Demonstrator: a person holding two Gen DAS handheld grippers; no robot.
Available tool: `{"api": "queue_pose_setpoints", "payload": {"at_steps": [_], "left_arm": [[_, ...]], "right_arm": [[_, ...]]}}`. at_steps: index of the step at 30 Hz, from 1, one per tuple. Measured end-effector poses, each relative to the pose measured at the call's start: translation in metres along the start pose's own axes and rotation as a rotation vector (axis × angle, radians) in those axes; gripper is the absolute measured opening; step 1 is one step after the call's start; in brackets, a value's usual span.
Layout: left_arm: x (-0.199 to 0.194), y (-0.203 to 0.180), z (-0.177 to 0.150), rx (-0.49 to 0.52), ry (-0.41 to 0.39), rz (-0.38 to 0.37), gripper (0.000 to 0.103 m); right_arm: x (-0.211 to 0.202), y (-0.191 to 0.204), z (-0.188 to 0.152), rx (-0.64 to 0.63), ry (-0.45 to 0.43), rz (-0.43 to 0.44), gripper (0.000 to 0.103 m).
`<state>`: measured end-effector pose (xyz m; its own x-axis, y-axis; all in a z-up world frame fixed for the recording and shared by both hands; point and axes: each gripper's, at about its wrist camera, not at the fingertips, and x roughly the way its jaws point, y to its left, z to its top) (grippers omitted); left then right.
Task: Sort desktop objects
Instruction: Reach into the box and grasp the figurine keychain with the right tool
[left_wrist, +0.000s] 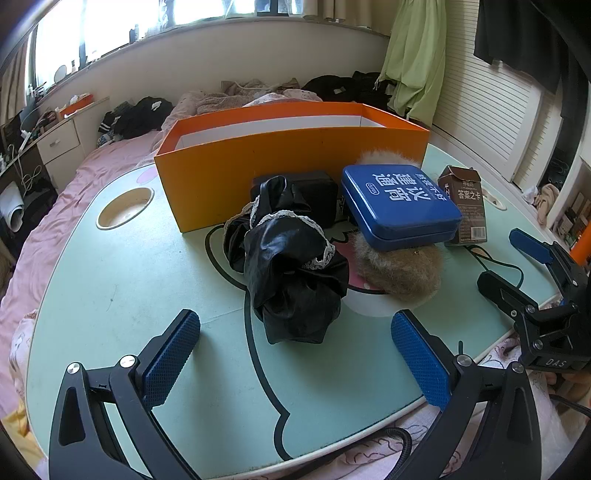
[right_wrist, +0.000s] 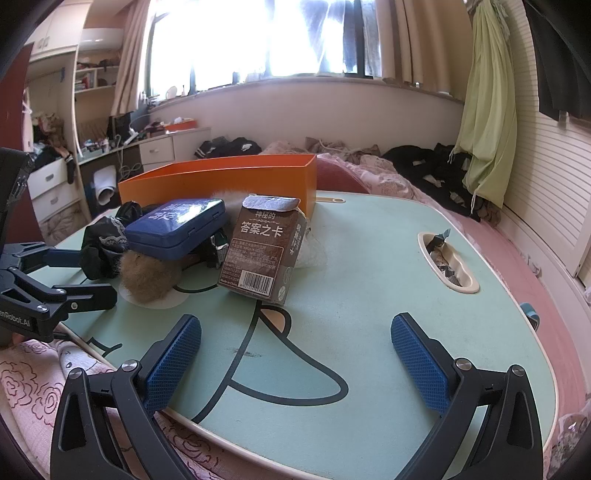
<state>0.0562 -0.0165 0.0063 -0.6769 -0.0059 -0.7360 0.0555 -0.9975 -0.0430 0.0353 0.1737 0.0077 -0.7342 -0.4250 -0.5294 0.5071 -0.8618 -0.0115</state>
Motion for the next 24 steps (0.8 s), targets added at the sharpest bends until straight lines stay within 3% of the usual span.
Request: {"api": "queue_pose_setpoints", "payload": {"at_steps": [6,8,13,16,19,22,24], "left_arm": [[0.0,0.0,0.0,0.0,0.0,-0.001,0.103],[0.001,0.0,0.0,-0.002,0.0,-0.003,0.103],[-0.001,0.0,0.0,-0.002,0.0,0.0,0.103],[-0.001,0.002,0.0,-0.003,-0.002,0.001,0.103],[-0.001,0.002,0.0,-0.004,-0.003,0.002,0.103],[-0.001,0.003,0.0,-0.005,-0.005,0.002,0.103],[-0.001,0.003,0.0,-0.006,-0.005,0.002,0.103]], "right_arm": [[-0.001,0.0,0.0,0.0,-0.003,0.004,0.103],[-0.004,-0.002,0.007,0.013,-0.002,0.045,0.102],[-0.033,0.005,0.079,0.013,-0.105,0.194,0.1],[-0.013,0.028,0.141,0.026,0.014,0.322,0.09],[0.05,0.06,0.195,0.063,0.222,0.403,0.078],[0.119,0.091,0.215,0.07,0.435,0.393,0.062],[0.149,0.106,0.215,0.05,0.491,0.341,0.059]]}}
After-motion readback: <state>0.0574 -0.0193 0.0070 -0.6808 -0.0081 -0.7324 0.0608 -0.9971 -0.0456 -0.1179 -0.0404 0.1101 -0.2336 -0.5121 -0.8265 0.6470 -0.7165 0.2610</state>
